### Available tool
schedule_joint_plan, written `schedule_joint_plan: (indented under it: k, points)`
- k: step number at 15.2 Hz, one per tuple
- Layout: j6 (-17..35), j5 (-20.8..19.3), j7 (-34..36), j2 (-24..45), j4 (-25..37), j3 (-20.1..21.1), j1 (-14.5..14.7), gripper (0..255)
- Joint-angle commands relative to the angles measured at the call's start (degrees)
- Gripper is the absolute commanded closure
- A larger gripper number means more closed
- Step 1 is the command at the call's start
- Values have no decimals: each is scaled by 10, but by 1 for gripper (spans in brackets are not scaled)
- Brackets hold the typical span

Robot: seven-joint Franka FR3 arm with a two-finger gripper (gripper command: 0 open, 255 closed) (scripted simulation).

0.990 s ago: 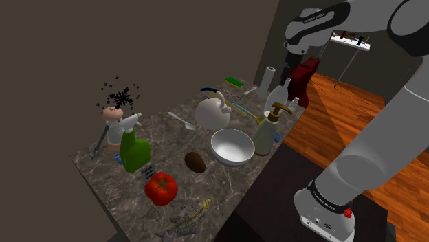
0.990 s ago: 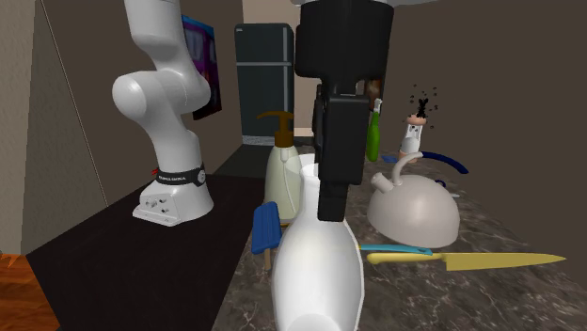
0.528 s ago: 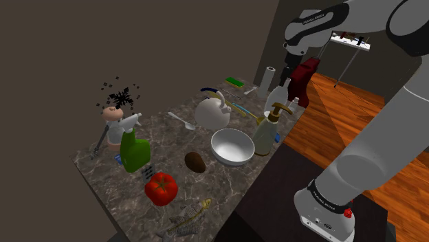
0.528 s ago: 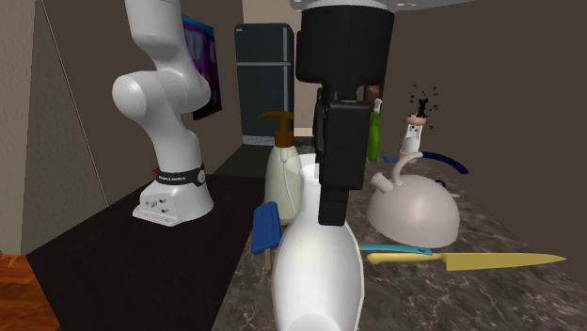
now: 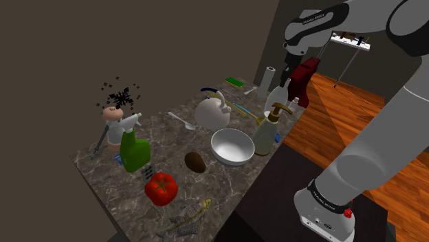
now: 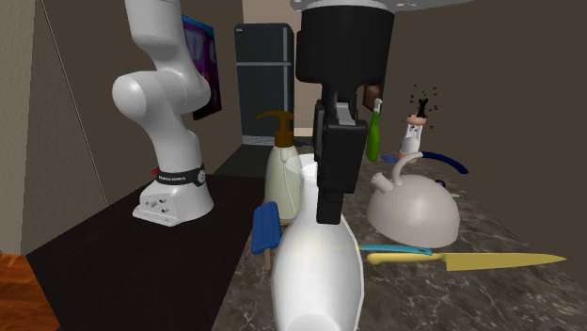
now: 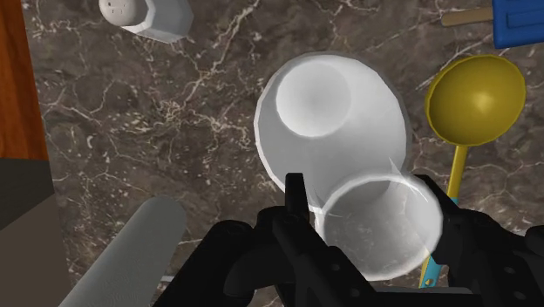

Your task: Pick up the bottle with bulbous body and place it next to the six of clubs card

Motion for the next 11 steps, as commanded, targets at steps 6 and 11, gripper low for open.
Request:
schedule_joint_plan:
  k: [6,11]
  points:
    - [-30,-6,3,-11,20,1,1,255]
    - [-67,-11,6,-22,48,2,2,255]
